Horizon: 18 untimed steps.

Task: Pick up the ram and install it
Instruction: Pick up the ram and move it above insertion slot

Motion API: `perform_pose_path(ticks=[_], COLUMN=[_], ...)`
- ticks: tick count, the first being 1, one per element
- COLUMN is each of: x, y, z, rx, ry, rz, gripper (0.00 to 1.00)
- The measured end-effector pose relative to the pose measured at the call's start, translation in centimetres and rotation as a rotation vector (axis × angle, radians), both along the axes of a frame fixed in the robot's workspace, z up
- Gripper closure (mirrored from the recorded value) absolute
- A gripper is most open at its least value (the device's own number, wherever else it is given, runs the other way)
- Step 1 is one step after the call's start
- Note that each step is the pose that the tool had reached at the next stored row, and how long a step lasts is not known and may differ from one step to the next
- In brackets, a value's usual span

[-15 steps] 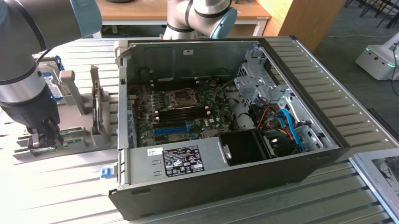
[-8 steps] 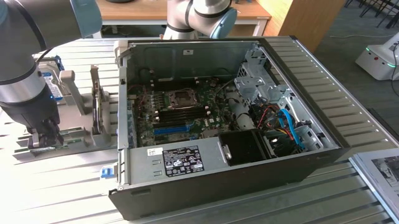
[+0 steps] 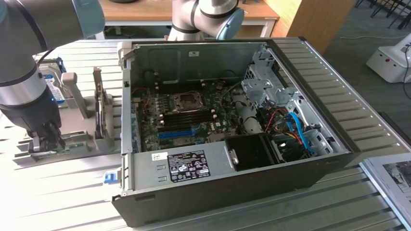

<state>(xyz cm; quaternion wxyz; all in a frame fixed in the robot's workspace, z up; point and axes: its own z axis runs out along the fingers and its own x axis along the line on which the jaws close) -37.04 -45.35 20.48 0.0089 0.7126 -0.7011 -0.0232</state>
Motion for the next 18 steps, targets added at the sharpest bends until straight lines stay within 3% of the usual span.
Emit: perform_pose_path(ticks=[18], x=[0.0], y=[0.01], z=[2.71], rx=[0.0001], ry=[-0.0001], rz=[0.000], gripper=[0.89])
